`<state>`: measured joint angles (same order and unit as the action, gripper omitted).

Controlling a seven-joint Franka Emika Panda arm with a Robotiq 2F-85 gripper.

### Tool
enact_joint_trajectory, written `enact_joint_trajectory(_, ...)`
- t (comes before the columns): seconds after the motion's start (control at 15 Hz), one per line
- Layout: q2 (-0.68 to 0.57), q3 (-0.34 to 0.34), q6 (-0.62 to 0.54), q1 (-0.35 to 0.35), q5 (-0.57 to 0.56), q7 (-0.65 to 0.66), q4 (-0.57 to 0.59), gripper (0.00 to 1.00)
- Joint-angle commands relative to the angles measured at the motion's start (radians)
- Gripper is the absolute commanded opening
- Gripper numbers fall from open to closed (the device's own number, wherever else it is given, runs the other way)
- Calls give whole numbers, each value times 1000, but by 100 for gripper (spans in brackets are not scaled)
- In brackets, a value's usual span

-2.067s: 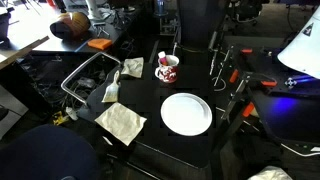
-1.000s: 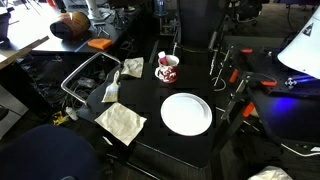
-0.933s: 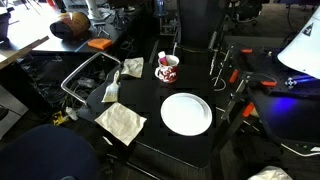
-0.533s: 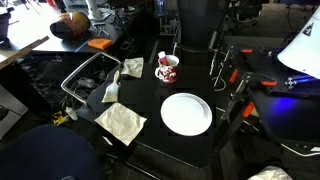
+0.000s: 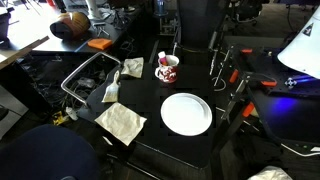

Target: Take the marker out of the mug and put it on the table

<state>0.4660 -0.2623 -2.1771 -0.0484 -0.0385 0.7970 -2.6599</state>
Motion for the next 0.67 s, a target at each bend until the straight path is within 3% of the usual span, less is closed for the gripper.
enact_joint_trajectory(0.0,-1,4,-17,1,-2,20,-16,100)
enact_joint_trajectory(0.47,-4,4,-21,0,-2,23,-21,100)
enact_joint_trajectory(0.6,-30,-18,-14,36,-53,88,-12,100)
